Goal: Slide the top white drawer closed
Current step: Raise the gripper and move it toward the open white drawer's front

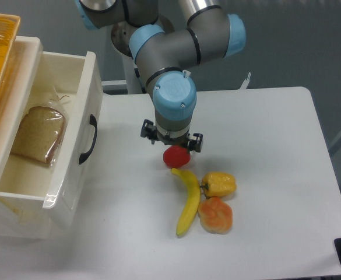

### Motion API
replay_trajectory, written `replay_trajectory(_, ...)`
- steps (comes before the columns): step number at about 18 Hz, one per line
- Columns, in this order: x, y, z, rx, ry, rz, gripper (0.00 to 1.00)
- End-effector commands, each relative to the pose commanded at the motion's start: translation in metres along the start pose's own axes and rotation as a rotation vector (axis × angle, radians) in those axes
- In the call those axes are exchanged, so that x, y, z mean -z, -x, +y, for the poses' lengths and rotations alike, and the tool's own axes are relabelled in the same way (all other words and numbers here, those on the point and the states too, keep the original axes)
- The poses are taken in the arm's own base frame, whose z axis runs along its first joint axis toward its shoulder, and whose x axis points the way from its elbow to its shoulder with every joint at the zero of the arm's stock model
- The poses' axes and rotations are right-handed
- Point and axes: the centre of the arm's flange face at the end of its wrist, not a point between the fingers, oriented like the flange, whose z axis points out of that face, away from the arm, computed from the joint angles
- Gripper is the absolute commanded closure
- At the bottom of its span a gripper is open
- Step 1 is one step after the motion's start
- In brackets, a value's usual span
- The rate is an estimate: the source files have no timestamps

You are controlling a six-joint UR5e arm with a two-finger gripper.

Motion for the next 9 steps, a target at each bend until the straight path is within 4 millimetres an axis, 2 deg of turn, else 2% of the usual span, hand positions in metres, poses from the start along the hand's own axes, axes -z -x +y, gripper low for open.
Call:
replay_trajectory(3,0.0,-0.007,-0.002,0.0,-0.016,0.027,0.0)
replay_trajectory(4,-0.004,-0.028,-0.008,0.006,-0.016,0.047,0.0)
replay_trajectory(9,-0.014,-0.049,-0.013,-0.005,-0.009,0.073,0.0)
